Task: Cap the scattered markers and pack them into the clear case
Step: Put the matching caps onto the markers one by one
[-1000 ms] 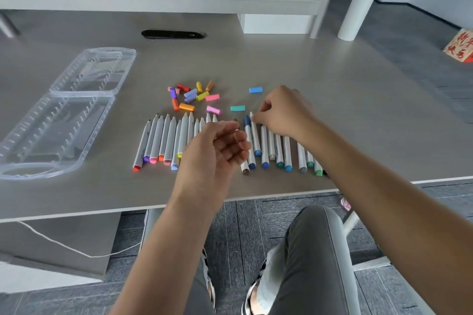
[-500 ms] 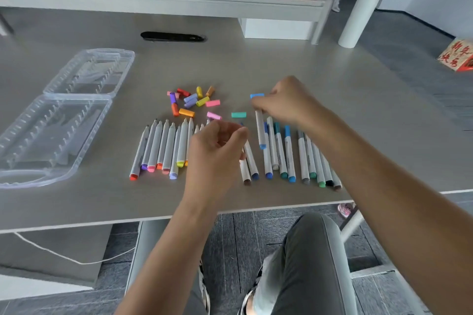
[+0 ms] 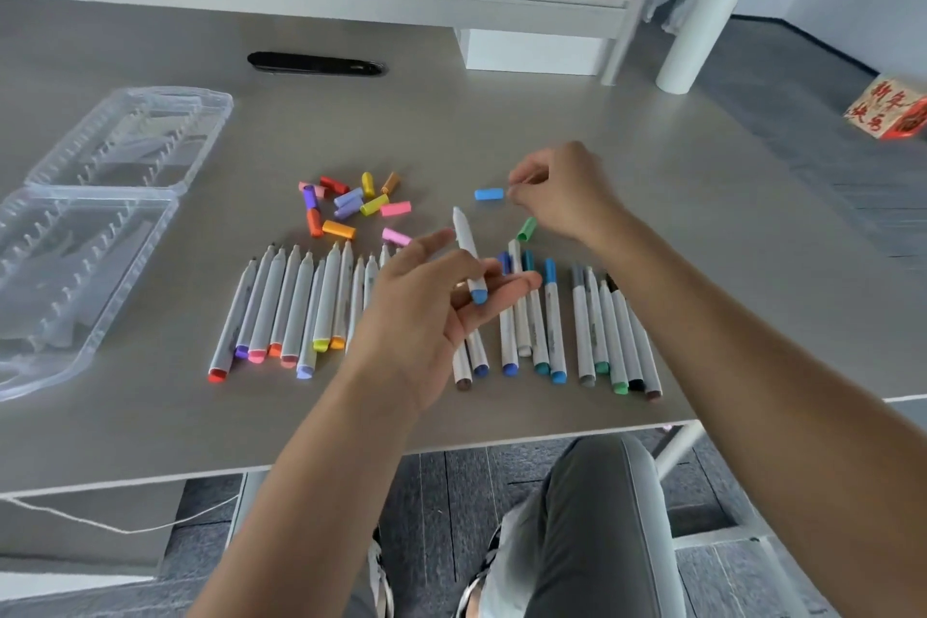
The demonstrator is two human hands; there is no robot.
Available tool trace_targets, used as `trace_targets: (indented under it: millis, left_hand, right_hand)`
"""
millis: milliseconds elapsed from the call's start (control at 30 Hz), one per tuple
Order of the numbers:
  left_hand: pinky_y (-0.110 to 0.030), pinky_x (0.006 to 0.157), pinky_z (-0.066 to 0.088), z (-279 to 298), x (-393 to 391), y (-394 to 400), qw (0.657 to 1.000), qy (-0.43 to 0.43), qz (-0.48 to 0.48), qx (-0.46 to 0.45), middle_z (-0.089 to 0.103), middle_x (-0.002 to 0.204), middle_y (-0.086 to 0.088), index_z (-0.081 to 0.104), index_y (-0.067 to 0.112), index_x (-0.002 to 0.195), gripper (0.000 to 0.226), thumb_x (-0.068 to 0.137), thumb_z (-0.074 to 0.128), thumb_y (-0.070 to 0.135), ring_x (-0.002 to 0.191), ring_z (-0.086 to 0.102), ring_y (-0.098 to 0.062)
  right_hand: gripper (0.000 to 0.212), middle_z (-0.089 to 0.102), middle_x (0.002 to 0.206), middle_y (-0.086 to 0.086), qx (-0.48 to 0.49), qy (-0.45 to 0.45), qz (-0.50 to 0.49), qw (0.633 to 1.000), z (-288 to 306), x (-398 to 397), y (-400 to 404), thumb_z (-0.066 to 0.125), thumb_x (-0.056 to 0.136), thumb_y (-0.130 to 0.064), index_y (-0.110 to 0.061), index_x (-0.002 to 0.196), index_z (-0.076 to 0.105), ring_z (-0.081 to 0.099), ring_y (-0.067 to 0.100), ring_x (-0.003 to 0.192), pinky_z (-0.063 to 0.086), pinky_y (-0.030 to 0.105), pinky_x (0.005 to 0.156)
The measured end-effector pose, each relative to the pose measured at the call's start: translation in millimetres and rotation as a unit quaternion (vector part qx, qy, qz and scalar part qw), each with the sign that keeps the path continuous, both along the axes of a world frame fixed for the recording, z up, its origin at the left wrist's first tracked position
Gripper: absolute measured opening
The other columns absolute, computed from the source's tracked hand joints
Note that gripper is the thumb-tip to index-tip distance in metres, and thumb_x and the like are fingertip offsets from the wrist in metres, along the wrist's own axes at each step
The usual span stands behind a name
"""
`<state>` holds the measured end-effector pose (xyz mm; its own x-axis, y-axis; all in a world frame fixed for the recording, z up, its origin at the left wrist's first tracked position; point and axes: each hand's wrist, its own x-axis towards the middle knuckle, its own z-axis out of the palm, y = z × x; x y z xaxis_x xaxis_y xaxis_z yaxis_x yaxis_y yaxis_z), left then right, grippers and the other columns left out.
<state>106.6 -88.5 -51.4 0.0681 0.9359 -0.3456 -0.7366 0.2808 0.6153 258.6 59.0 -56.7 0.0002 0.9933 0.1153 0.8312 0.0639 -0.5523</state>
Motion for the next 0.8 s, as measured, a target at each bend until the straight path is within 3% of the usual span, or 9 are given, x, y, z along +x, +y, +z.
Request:
trace_targets:
  millis: [133,333,533,667,800]
  left_hand:
    - [-0.026,0.055,0.059,-2.4,-5.3,0.8,0.999,0.048,0.005,-0.002,0.06,0.084,-0.015,0.047,0.003,0.14,0.05,0.093,0.048,-0.014,0.068,0.075,-0.032]
    - [-0.026,0.046,0.054,-5.5,-9.2,4.8,0.997,0.079,-0.003,-0.019,0.057,0.079,-0.014,0.058,0.011,0.126,0.038,0.098,0.042,-0.009,0.054,0.067,-0.024]
    - [-0.028,0.045,0.051,-6.6,-11.3,2.7,0.993,0.115,0.0,-0.001,0.059,0.08,-0.013,0.062,0.016,0.121,0.027,0.102,0.049,0.003,0.052,0.062,-0.022]
    - [-0.028,0.045,0.049,-7.2,-8.0,-2.1,0.992,0.123,-0.004,0.011,0.061,0.075,-0.011,0.063,0.013,0.122,0.027,0.101,0.051,0.001,0.051,0.061,-0.023]
    - [-0.029,0.045,0.048,-7.2,-4.0,-9.7,0.991,0.13,-0.013,0.015,0.062,0.075,-0.012,0.065,0.011,0.119,0.025,0.1,0.052,0.002,0.052,0.059,-0.023]
  right_hand:
    - [0.03,0.074,0.108,0.0,-0.004,-0.069,0.055,0.996,-9.5,-9.9,18.5,0.075,0.088,-0.02,-0.025,0.117,0.075,0.068,0.021,0.1,0.055,0.036,0.096]
    - [0.01,0.072,0.095,-0.008,0.033,-0.106,0.128,0.986,-15.5,-13.0,27.8,0.071,0.093,-0.023,-0.027,0.101,0.075,0.067,0.015,0.09,0.057,0.038,0.087]
    - [0.014,0.075,0.103,-0.003,0.028,0.079,0.229,0.97,-5.1,1.0,0.5,0.072,0.096,-0.015,-0.016,0.11,0.073,0.069,0.005,0.092,0.049,0.015,0.081]
    - [0.015,0.076,0.105,0.0,0.027,0.126,0.258,0.957,2.8,7.1,-28.7,0.07,0.098,-0.012,-0.012,0.112,0.073,0.07,0.008,0.096,0.05,0.014,0.083]
    - [0.016,0.075,0.105,-0.007,0.0,0.131,0.263,0.956,11.5,14.2,-49.8,0.068,0.099,-0.013,-0.018,0.113,0.074,0.07,0.007,0.098,0.054,0.017,0.087]
